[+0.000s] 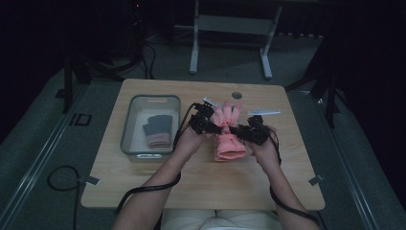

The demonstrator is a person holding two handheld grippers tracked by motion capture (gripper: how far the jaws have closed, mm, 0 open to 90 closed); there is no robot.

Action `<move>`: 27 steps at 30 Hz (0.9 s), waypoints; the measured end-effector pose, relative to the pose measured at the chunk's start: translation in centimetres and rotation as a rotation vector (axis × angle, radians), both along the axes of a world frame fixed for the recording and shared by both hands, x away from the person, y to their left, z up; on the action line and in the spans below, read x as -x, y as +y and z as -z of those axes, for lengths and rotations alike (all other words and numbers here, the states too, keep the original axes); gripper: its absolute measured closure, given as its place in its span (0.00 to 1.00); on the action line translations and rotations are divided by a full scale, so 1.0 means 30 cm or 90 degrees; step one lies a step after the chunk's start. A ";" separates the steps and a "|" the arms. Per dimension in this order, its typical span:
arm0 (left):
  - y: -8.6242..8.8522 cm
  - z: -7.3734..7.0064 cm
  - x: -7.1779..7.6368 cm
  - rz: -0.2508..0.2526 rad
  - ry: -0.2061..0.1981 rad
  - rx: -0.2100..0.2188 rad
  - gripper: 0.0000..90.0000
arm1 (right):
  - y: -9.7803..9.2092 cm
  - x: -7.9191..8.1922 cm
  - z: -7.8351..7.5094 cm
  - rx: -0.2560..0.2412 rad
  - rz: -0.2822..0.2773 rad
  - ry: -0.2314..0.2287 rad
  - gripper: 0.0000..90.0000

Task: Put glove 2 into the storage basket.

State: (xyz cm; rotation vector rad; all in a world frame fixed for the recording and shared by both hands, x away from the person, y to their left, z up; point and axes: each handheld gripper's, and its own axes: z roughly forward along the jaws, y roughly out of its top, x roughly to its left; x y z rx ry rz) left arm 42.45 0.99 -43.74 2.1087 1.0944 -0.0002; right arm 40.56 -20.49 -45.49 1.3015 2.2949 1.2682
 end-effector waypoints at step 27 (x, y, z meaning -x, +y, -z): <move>0.320 -0.223 0.048 -0.076 -0.043 -0.041 0.85 | 0.330 -0.035 -0.194 -0.018 -0.070 -0.047 0.76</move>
